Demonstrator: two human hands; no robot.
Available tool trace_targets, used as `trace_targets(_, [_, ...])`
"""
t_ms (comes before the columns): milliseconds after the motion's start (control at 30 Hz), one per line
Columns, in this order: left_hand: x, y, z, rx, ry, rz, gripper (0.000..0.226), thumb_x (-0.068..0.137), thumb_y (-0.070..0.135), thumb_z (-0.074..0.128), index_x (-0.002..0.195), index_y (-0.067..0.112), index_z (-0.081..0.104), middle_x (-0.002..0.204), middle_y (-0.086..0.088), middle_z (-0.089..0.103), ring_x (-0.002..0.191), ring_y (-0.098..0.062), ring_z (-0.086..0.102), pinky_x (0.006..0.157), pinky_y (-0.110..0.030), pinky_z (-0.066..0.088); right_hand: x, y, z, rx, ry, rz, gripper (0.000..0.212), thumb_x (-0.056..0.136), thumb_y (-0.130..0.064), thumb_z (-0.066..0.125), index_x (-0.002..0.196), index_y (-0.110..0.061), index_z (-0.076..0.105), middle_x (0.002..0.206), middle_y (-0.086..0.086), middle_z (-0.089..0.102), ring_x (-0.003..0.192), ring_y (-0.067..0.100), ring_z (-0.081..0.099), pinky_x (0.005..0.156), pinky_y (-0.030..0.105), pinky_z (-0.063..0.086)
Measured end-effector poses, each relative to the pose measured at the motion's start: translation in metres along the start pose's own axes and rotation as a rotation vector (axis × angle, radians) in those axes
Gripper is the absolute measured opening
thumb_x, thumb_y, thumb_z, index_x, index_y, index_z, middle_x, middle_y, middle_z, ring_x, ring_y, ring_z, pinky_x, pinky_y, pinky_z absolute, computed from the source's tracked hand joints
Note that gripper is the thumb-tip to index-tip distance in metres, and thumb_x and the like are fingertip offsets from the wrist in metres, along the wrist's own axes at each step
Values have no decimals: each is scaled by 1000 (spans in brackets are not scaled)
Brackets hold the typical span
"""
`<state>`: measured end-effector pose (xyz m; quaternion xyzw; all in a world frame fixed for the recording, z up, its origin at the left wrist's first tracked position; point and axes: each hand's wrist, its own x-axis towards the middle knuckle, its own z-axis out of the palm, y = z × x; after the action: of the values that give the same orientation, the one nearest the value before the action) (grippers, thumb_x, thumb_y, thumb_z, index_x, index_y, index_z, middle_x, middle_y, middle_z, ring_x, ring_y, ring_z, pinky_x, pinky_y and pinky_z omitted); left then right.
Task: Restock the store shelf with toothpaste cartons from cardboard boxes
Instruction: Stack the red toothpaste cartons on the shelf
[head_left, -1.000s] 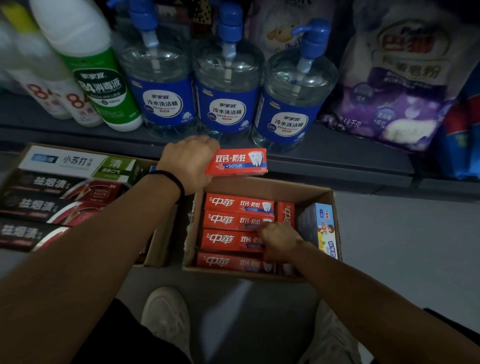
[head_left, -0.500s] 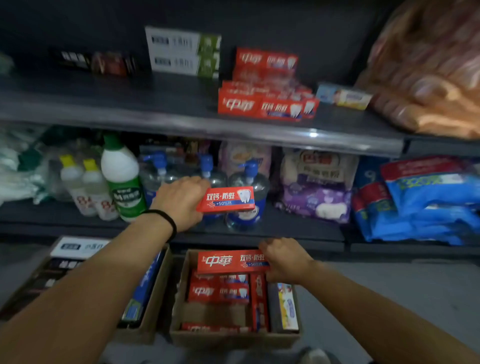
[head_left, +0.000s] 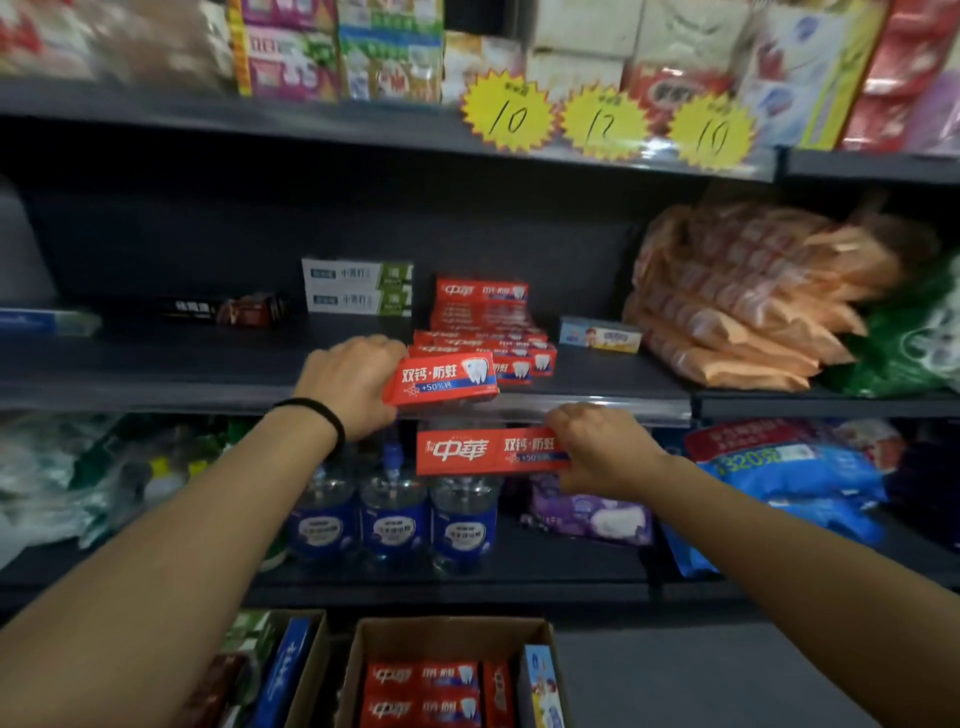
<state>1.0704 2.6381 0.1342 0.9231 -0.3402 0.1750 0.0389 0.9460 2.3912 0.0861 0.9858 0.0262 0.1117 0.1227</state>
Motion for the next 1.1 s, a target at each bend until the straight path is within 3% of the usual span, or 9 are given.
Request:
trace_targets(67, [6, 0, -9, 14, 10, 1, 44, 77, 37, 70, 115, 27, 51, 115, 5, 55, 107, -19, 55, 74, -33, 41, 5, 8, -13, -11, 33, 24, 41, 78, -37, 66, 109, -13, 53, 110, 4, 60, 101, 25, 58, 66, 28, 34])
trace_targets(200, [29, -7, -24, 34, 41, -20, 43, 78, 36, 70, 116, 27, 51, 115, 5, 57, 106, -19, 56, 75, -33, 41, 26, 34, -28, -45, 127, 61, 47, 78, -42, 67, 112, -12, 53, 111, 6, 61, 103, 27, 60, 74, 35, 48])
trace_targets(400, [90, -23, -26, 26, 69, -56, 47, 78, 34, 72, 119, 25, 51, 118, 1, 58, 106, -22, 57, 79, -34, 44, 85, 77, -35, -101, 216, 106, 52, 81, -50, 65, 113, -11, 54, 111, 6, 60, 103, 25, 58, 75, 36, 48])
trace_targets(567, [149, -37, -11, 49, 74, -79, 59, 78, 34, 74, 129, 22, 47, 126, -2, 54, 113, -23, 53, 84, -37, 43, 149, 108, -21, -131, 217, 144, 52, 83, -51, 64, 115, -11, 51, 113, 6, 58, 105, 25, 56, 74, 36, 47])
trace_targets(800, [216, -69, 24, 42, 49, -102, 62, 76, 38, 75, 130, 22, 48, 124, -3, 56, 111, -24, 54, 87, -40, 45, 239, 139, 15, -134, 169, 173, 62, 84, -49, 65, 132, -14, 45, 127, 7, 55, 112, 24, 55, 88, 35, 46])
trace_targets(1100, [278, -98, 60, 47, 31, -108, 57, 76, 36, 75, 125, 21, 50, 120, -3, 57, 107, -24, 56, 82, -37, 45, 322, 167, 48, -116, 192, 174, 52, 84, -37, 67, 126, -12, 47, 124, 8, 56, 108, 24, 57, 86, 36, 47])
